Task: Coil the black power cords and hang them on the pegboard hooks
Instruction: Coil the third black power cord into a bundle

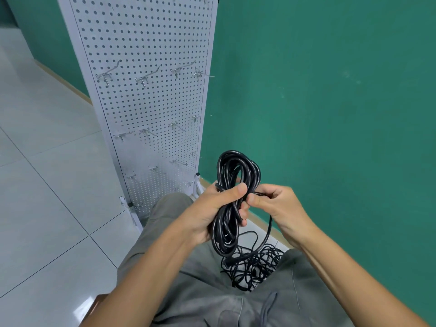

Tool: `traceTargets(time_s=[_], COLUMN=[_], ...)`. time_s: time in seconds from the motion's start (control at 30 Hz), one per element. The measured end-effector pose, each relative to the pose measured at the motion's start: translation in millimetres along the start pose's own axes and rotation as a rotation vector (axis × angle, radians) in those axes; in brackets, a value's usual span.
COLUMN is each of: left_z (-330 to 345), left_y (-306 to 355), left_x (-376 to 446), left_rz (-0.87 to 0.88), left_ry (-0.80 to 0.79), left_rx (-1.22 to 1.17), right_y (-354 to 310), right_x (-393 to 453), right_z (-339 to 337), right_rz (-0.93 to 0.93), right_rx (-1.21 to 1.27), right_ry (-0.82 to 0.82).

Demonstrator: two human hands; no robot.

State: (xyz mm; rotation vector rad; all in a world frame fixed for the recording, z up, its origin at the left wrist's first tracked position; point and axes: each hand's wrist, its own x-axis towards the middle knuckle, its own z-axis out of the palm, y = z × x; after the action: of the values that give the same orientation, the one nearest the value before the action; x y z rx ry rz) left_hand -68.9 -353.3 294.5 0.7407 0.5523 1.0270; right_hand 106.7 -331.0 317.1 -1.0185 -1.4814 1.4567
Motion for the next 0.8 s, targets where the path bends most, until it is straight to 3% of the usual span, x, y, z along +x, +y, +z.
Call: traceTargets(time_s=[0.23, 0.53, 0.7, 0.8], left_z=[1, -3, -6, -9], left_y=[-4, -10, -7, -4], left_x=[4, 8, 10, 8], left_rz=[0.034, 0.153, 0.172, 0.164], left_ry=[0.217, 0.448, 0.5, 0.47], left_rx=[0.188, 0.434, 0.512, 0.498], right_y=[13, 12, 11, 1], right_x=[-3, 6, 12, 8], right_z=[13, 25, 26, 17], right_rz=[-0.003, 0.144, 0.169, 0.123], right_rx=[0.006, -0.227, -0.324, -0.368], right_ry=[0.166, 0.322, 0.333, 0.234])
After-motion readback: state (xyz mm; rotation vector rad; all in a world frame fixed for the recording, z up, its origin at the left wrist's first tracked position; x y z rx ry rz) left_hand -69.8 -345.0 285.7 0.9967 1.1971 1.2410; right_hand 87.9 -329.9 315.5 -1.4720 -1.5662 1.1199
